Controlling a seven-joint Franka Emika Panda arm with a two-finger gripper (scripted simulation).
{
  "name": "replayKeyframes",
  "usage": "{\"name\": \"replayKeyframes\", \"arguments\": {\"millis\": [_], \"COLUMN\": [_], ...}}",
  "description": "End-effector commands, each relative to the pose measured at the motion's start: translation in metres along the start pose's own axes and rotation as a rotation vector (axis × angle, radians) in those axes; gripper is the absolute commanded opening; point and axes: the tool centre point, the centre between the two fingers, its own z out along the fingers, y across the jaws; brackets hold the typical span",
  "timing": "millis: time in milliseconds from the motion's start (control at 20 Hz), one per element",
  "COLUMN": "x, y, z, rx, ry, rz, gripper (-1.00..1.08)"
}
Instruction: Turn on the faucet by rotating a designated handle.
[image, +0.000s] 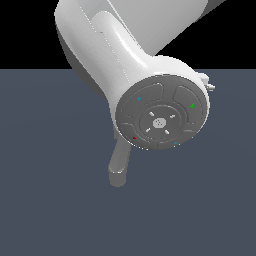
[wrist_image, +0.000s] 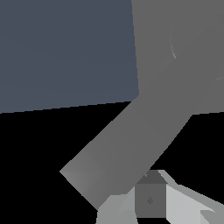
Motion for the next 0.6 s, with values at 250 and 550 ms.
{"name": "replayKeyframes", "arguments": {"millis": [250,550], "x": [0.018,0.029], "y": [-0.013,-0.026], "z": [0.002,0.004], "rx": [-0.037,-0.048], "ry": [0.039,0.05], "rz": [-0.041,-0.056], "gripper": [-1.0,-1.0]}}
